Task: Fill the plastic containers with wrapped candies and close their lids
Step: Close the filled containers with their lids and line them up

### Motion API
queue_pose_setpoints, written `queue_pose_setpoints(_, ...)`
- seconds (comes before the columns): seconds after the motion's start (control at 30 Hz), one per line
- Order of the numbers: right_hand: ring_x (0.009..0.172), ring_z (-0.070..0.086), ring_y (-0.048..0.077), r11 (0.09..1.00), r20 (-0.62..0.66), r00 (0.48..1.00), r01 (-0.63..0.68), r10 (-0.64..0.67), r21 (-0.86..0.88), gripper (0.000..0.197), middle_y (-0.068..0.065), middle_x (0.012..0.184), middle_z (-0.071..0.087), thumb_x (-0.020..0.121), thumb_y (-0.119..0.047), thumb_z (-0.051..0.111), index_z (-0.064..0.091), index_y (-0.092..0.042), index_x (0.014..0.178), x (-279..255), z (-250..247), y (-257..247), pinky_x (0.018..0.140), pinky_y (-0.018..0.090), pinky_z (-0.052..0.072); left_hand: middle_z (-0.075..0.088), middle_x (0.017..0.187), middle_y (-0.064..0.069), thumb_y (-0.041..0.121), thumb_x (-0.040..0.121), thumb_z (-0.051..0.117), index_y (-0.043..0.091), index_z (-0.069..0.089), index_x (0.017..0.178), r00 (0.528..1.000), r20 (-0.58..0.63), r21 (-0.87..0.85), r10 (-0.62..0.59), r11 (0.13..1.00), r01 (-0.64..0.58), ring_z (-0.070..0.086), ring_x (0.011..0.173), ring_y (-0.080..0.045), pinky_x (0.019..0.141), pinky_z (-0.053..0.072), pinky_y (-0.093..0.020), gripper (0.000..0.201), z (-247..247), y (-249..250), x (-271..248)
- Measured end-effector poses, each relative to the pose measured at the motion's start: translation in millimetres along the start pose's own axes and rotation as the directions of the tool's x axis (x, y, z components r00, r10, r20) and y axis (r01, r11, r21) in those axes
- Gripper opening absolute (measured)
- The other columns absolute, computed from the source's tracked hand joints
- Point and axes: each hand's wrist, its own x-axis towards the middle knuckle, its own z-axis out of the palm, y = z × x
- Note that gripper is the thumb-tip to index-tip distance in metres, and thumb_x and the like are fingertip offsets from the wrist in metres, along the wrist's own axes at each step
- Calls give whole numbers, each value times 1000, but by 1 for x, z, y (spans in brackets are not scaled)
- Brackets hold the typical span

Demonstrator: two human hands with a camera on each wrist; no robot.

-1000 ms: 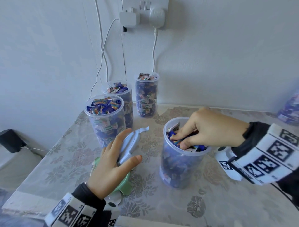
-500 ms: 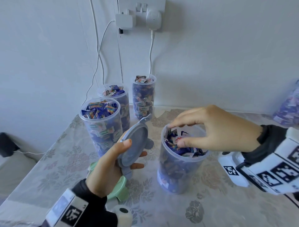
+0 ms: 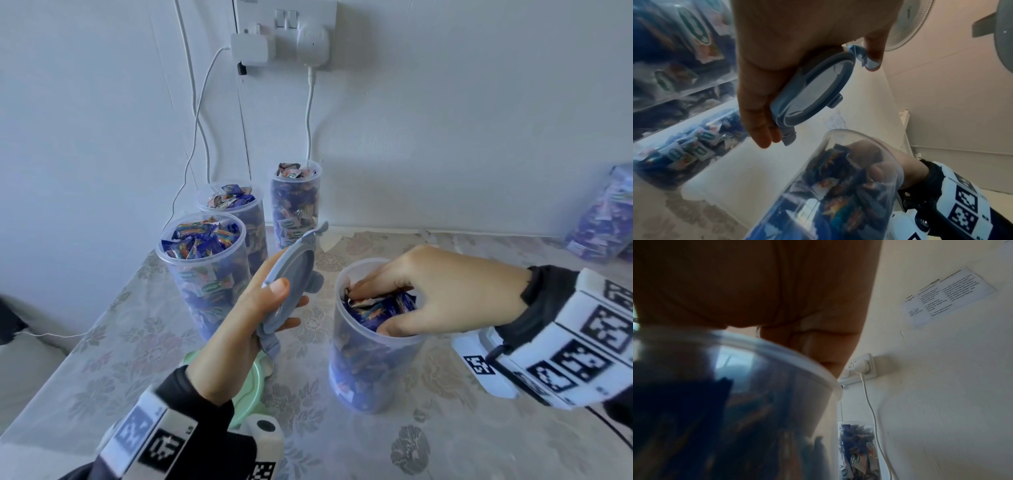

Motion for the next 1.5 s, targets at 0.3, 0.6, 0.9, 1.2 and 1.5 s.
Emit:
queue_pose_setpoints(0.3, 81, 67, -3, 951, -435, 893, 22, 120, 308, 21, -19, 87, 72, 81, -17, 68, 71, -34, 92, -36, -18, 8, 80, 16, 52, 54, 123, 17, 56, 54, 73, 37, 44, 128, 958, 197, 481, 206, 831, -278, 48, 119, 1, 95, 41, -16, 81, 27, 18, 15)
queue_pose_setpoints(0.6, 122, 46, -6, 955, -438, 897, 78, 59, 287, 47, -29, 128, 52, 82, -44, 53, 50, -37, 128, -43, 1, 20, 101, 17, 40, 24, 145, 16, 62, 45, 80, 28, 17, 144, 842, 457, 669, 285, 514, -537, 19, 136, 7, 109, 19, -11, 123, 43, 18, 37)
queue_pose_setpoints(0.9, 126, 41, -3, 993, -350, 936, 71, -32, 97, 60, -23, 132, 45, 78, -61, 55, 47, -40, 133, -42, 12, 16, 103, 19, 34, 20, 149, 19, 81, 53, 61, 30, 16, 144, 890, 201, 621, 408, 650, -438, 24, 140, -7, 111, 27, -22, 114, 23, -10, 17)
queue_pose_setpoints(1.2, 120, 33, -17, 995, -368, 929, -68, 38, -69, 59, -20, 136, 40, 69, -79, 47, 54, -32, 105, -47, 15, -1, 92, 3, 26, 42, 135, 25, 52, 53, 83, 20, 25, 138, 936, 183, 406, 300, 844, -350, 40, 129, 1, 98, 34, -10, 108, 34, -37, 2)
queue_pose_setpoints(1.5, 106, 47, -2, 993, -301, 947, -115, 111, 6, 61, -26, 114, 50, 58, -79, 55, 42, -45, 107, -35, 2, -10, 88, 21, 40, 50, 117, 30, 39, 55, 80, 34, 39, 117, 972, 64, 365, 224, 902, -232, 48, 115, 7, 88, 39, -7, 75, 39, -53, 0)
